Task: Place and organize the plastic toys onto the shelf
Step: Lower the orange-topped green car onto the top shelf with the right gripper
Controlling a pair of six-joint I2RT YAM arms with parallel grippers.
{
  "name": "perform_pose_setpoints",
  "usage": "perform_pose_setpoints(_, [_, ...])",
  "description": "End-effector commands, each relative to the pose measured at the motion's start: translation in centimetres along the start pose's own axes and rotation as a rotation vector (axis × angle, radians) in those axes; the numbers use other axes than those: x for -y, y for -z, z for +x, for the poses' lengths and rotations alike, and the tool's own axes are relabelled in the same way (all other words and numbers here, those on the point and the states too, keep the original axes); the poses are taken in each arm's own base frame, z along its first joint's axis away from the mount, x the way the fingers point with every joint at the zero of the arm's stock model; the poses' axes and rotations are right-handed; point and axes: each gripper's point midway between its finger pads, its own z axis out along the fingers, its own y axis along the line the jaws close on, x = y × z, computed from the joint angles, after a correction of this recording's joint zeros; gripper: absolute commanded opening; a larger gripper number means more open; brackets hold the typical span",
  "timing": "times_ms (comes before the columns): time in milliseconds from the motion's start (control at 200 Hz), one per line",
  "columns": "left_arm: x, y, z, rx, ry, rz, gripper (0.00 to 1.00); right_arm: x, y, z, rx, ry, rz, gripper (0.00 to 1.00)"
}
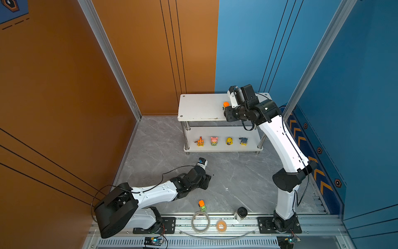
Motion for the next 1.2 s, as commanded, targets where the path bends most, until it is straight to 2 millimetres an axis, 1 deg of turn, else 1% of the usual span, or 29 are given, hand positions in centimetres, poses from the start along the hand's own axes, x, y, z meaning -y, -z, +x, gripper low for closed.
perform_pose_setpoints(0, [-0.2, 0.1, -0.6, 0.014, 0.013, -0.007, 0.48, 0.2, -1.2, 0.3, -0.017, -0.015, 0.008, 0.49])
perform_pose_setpoints(170, [-0.3, 0.2, -0.6, 0.013, 0.011, -0.014, 0.48, 0.1, -2.7, 0.3, -0.011, -0.030, 0.013, 0.49])
perform_pose_setpoints(325, [-0.5, 0.3, -0.6, 0.013, 0.008, -0.020, 0.48, 0.2, -3.4, 0.1, 0.016, -0.047, 0.026, 0.48])
perform_pose_setpoints(486, [-0.5, 0.3, -0.8, 0.015, 0.011, -0.021, 0.48, 0.2, -3.9, 0.1, 0.035, -0.064, 0.036, 0.40])
perform_pose_setpoints(556, [-0.5, 0.3, -0.8, 0.016, 0.012, -0.020, 0.48, 0.2, -3.8, 0.1, 0.042, -0.066, 0.051, 0.39])
perform_pose_setpoints(771, [-0.4, 0.1, -0.8, 0.013, 0.013, -0.013, 0.48, 0.4, -3.1, 0.5, 0.063, -0.052, 0.123, 0.29])
perform_pose_setpoints(1041, [-0.4, 0.4, -0.6, 0.017, 0.017, -0.005, 0.48, 0.1, -1.6, 0.4, 0.091, -0.052, 0.153, 0.28])
perform_pose_setpoints(1191, [-0.6, 0.6, -0.7, 0.026, 0.019, -0.009, 0.48, 0.3, -1.5, 0.4, 0.094, -0.054, 0.166, 0.28])
